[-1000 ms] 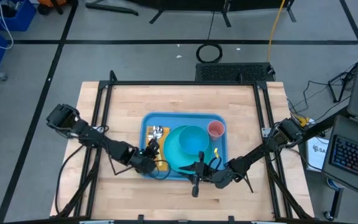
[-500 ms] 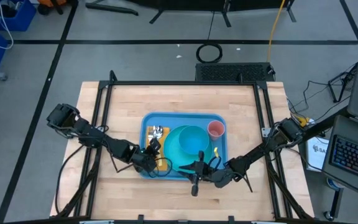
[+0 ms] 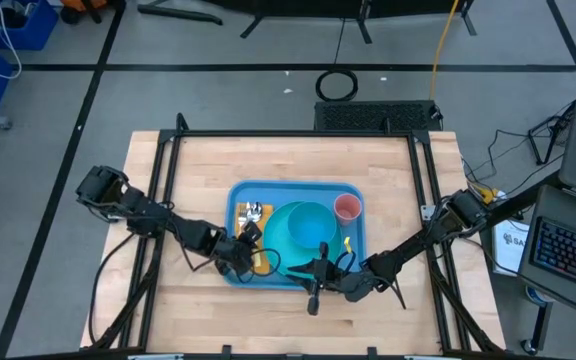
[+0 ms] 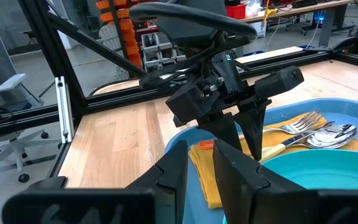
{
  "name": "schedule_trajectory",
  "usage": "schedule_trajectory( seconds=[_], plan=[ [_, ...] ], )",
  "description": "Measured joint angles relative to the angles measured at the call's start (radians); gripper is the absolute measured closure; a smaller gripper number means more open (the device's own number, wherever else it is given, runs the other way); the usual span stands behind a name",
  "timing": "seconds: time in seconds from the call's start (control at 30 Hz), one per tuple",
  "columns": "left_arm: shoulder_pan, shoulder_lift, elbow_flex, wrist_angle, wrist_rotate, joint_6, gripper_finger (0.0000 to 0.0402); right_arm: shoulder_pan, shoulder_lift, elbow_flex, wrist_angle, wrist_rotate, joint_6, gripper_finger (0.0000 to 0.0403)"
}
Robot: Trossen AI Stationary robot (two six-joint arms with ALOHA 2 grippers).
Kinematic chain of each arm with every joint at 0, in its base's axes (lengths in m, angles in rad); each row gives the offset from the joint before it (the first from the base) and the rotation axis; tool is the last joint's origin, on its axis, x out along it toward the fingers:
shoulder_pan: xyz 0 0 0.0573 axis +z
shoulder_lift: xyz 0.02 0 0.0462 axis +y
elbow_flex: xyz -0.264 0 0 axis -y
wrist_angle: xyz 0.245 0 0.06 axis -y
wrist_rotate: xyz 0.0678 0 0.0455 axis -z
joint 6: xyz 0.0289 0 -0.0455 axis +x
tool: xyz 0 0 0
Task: Set up tray
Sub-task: Put the knife on the yellow napkin
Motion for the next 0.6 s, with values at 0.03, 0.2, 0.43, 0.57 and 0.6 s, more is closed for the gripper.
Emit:
schedule_trajectory(
  seconds=[0.03, 0.2, 0.43, 0.57, 0.6],
  plan=[
    [0.003, 0.0, 0.0, 0.001, 0.016, 0.004, 0.0275, 0.0, 0.0, 0.0, 0.0, 0.0, 0.0, 0.0332],
    [0.017, 0.0, 0.0, 0.014, 0.036, 0.04, 0.0275, 0.0, 0.0, 0.0, 0.0, 0.0, 0.0, 0.0332],
    [0.055, 0.051, 0.004, 0.041, 0.109, 0.064, 0.0275, 0.0, 0.0, 0.0, -0.002, 0.0, 0.0, 0.0332],
    [0.052, 0.109, 0.007, 0.076, 0.102, 0.122, 0.0275, 0.0, 0.0, -0.009, 0.003, 0.002, 0.0, 0.0332],
    [0.051, 0.12, 0.008, 0.082, 0.1, 0.131, 0.0275, 0.0, 0.0, -0.014, 0.006, 0.002, 0.0, 0.0332]
  ],
)
